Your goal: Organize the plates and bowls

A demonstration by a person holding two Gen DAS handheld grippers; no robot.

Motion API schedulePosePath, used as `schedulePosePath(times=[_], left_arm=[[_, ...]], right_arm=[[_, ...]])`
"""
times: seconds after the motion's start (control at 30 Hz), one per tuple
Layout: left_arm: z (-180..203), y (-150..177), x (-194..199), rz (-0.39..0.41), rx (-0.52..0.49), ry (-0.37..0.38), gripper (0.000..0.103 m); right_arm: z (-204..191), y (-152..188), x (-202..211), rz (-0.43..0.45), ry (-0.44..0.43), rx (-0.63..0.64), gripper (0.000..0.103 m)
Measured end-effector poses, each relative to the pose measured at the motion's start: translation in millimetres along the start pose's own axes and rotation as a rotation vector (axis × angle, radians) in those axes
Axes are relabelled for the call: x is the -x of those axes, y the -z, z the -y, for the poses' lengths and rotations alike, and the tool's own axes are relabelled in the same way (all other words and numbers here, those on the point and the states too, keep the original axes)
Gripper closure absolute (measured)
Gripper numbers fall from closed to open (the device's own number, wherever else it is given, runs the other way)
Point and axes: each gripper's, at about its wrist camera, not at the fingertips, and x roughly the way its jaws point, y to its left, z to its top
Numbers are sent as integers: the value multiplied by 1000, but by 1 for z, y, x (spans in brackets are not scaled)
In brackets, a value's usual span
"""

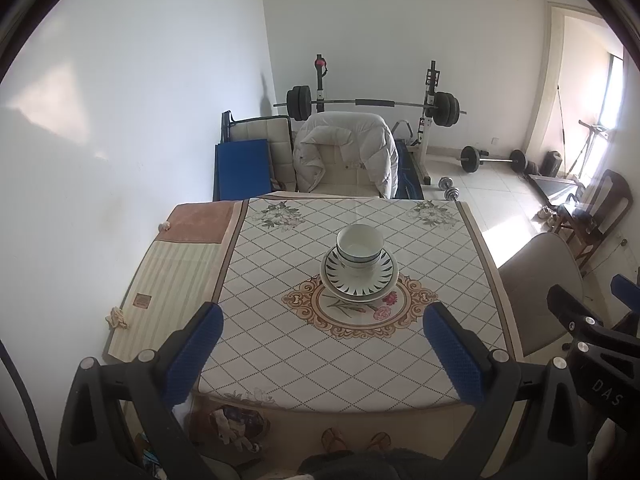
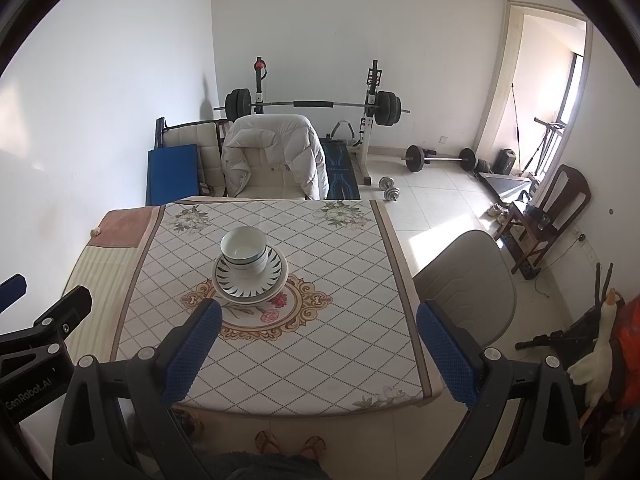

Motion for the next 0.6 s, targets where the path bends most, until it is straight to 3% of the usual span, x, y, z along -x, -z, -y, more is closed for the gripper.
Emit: schedulePosePath(times=[0.6], left_arm=[[-1,1,-1,-1,2,-1,0]], right_arm=[[2,3,-1,-10,-5,-4,3]])
